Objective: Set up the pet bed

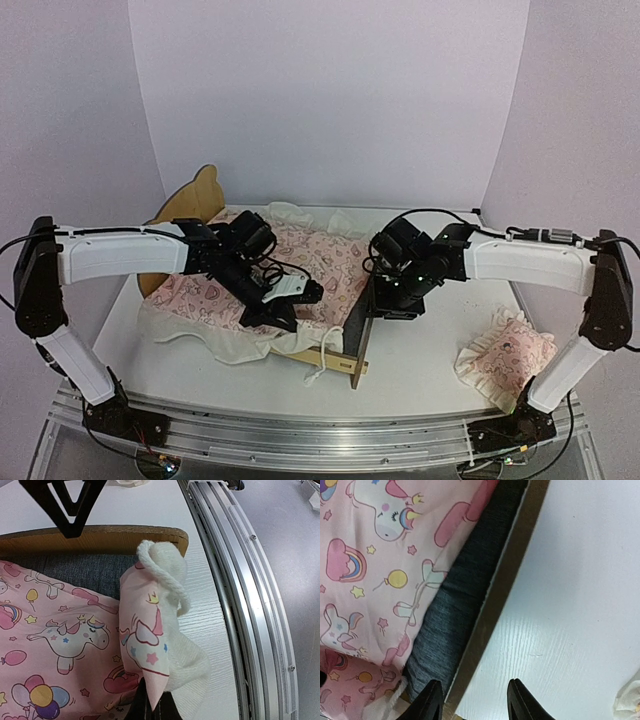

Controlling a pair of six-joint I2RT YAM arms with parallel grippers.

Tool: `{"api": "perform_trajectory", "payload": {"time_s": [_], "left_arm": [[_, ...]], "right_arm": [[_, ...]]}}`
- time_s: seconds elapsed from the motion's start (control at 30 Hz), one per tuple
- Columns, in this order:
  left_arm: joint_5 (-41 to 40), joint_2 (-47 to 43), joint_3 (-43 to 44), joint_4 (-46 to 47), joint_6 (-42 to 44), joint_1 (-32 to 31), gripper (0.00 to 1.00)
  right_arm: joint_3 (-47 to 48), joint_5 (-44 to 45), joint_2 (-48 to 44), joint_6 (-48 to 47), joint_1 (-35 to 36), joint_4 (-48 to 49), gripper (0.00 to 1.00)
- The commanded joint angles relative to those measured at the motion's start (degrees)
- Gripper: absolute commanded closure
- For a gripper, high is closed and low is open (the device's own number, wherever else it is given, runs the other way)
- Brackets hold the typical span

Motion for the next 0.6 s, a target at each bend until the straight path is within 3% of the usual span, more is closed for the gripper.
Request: {"api": "perform_trajectory", "payload": {"time_s": [0.0, 0.33, 0.57], "left_arm": [[2.2, 0.49, 1.01, 3.05, -1.07, -0.47, 1.0], [6.03, 2.24, 4.4, 4.23, -2.36, -2.36, 1.0], [2.77, 4.02, 4.56, 8.3, -0.19, -2.36, 1.0]], "right_arm": [[-0.85, -5.39, 0.84, 1.46, -0.62, 7.52, 0.56], [-0.03, -3.65, 5.62, -0.58, -5.15, 7.39, 0.93], [8.03, -5.1, 11.03, -8.65, -8.62, 6.8, 0.98]]}}
